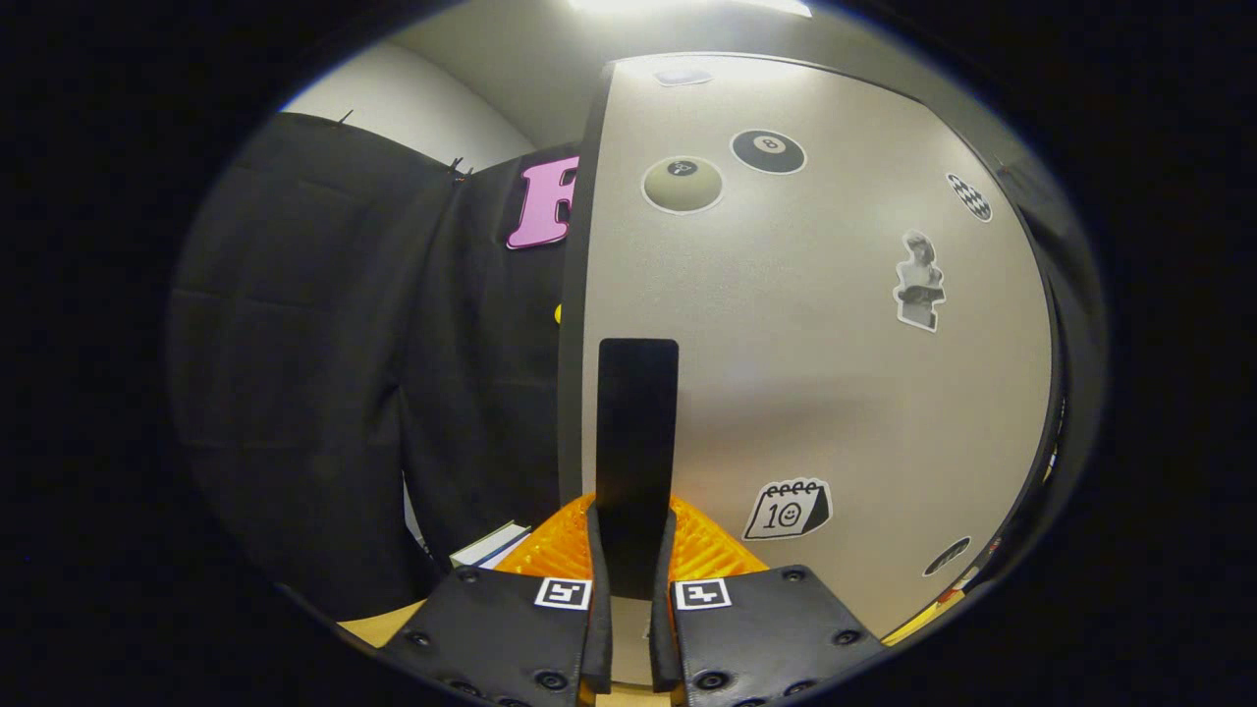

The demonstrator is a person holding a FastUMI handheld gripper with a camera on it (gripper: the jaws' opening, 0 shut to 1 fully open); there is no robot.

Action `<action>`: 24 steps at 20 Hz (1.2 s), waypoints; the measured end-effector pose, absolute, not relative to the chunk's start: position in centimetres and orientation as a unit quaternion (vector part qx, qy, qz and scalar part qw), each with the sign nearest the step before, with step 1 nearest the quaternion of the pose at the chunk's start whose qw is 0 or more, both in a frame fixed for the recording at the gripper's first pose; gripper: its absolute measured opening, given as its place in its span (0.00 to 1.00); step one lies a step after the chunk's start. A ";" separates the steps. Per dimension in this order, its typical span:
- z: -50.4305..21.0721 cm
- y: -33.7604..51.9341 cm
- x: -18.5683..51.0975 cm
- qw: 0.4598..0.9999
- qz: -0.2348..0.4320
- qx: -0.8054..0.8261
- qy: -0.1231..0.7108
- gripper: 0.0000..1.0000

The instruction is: Open the shoe cabinet door, grab the shoes and put them into the shoe cabinet, then close the shoe cabinet door.

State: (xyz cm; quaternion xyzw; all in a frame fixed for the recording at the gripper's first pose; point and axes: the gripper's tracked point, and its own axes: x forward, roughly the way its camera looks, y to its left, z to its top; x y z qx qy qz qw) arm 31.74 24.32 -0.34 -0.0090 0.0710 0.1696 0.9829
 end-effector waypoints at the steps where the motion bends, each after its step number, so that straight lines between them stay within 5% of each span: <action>1: -0.2 24.3 31.3 0.982 0.175 -0.004 0.074 0.17; 24: 1.8 21.2 22.4 0.968 0.237 0.009 0.085 0.17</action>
